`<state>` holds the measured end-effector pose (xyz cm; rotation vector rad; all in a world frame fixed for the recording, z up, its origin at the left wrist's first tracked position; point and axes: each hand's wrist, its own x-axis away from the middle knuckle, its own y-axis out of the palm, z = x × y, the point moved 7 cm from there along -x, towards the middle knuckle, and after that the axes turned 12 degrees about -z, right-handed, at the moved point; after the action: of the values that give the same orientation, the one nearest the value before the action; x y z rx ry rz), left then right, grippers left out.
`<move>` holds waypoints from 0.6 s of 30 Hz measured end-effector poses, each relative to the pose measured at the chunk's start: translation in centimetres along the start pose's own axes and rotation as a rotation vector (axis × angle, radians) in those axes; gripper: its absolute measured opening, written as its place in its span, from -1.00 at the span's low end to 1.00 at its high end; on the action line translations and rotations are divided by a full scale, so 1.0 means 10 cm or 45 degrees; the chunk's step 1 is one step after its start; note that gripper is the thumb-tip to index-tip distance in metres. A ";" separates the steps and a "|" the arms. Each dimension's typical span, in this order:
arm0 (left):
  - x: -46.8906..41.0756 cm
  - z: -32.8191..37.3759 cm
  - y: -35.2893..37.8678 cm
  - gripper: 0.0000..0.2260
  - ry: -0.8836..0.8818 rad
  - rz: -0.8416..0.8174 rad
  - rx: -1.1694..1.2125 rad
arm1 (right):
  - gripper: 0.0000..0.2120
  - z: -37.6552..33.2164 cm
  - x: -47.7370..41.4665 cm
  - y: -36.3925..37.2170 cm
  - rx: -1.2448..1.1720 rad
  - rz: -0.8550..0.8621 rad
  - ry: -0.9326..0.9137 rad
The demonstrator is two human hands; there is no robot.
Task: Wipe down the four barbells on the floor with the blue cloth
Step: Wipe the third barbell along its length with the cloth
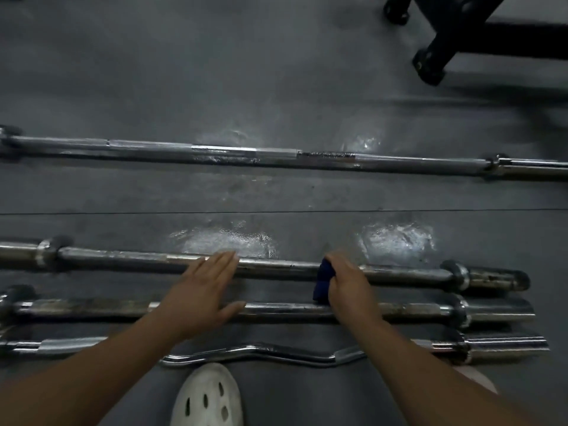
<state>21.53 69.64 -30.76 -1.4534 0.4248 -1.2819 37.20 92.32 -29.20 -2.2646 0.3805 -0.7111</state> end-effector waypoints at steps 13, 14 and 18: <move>-0.61 -0.20 0.11 -0.22 0.173 0.037 -0.059 | -0.66 -1.05 -0.79 0.94 0.320 0.061 -0.324; -0.62 -0.24 0.07 -0.21 0.149 0.055 -0.058 | -0.71 -0.90 -0.84 0.82 0.363 0.031 -0.314; -0.43 -0.46 0.07 -0.17 0.002 0.096 -0.051 | -0.74 0.27 -0.73 -0.05 0.396 0.280 0.061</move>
<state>16.31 70.75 -34.21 -1.4567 0.5043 -1.2209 32.99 97.51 -33.16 -1.8827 0.4970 -0.6610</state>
